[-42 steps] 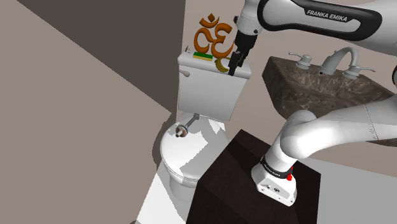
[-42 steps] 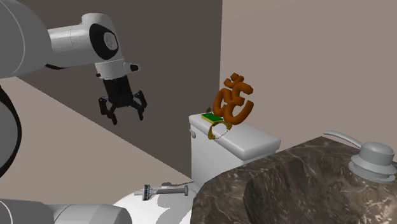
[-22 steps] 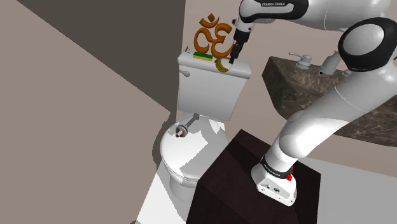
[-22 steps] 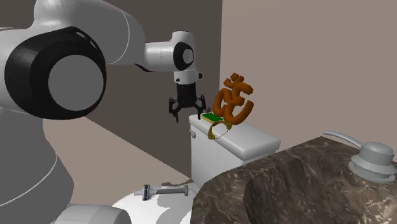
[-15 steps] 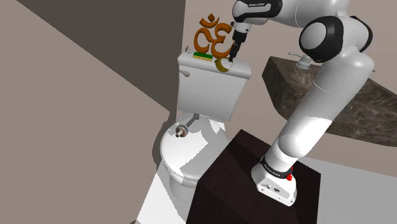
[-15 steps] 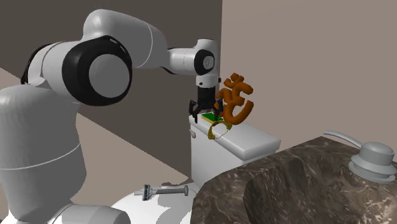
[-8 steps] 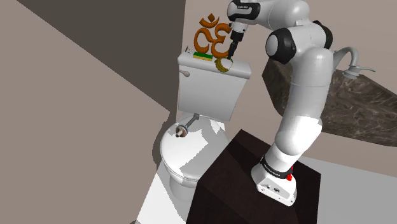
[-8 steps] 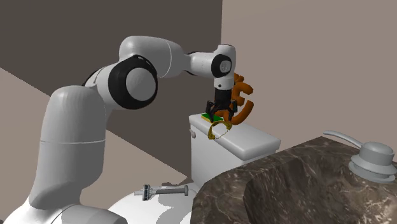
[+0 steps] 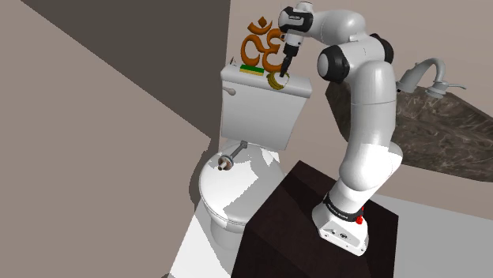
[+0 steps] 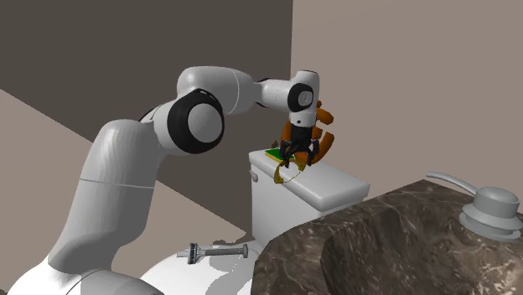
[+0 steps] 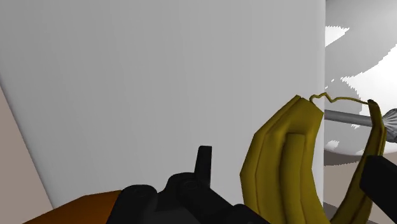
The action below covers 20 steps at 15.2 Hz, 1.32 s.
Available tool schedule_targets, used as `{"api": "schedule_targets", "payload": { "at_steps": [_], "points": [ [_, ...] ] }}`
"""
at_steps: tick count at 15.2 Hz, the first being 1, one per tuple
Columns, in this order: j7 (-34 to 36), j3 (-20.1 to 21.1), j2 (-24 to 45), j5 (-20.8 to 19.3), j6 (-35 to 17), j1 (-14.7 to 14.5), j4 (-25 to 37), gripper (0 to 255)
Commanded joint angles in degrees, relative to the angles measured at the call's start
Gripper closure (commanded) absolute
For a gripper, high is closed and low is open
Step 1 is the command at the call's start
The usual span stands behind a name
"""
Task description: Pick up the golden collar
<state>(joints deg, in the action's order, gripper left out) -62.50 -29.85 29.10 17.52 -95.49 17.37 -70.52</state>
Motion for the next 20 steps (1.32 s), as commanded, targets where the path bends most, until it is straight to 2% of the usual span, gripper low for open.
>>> {"api": "schedule_targets", "payload": {
  "at_steps": [1,4,5,14,20],
  "points": [
    [-0.26,-0.01,-0.21,-0.03,-1.63,-0.31,-1.87,0],
    [-0.41,0.01,-0.29,-0.02,-2.89,-0.54,-3.23,0],
    [-0.38,0.01,-0.33,-0.04,-2.88,-0.58,-3.26,255],
    [-0.41,0.01,-0.28,-0.02,-2.88,-0.54,-3.22,255],
    [0.15,-0.03,0.25,0.07,2.04,0.50,2.35,255]
  ]
}}
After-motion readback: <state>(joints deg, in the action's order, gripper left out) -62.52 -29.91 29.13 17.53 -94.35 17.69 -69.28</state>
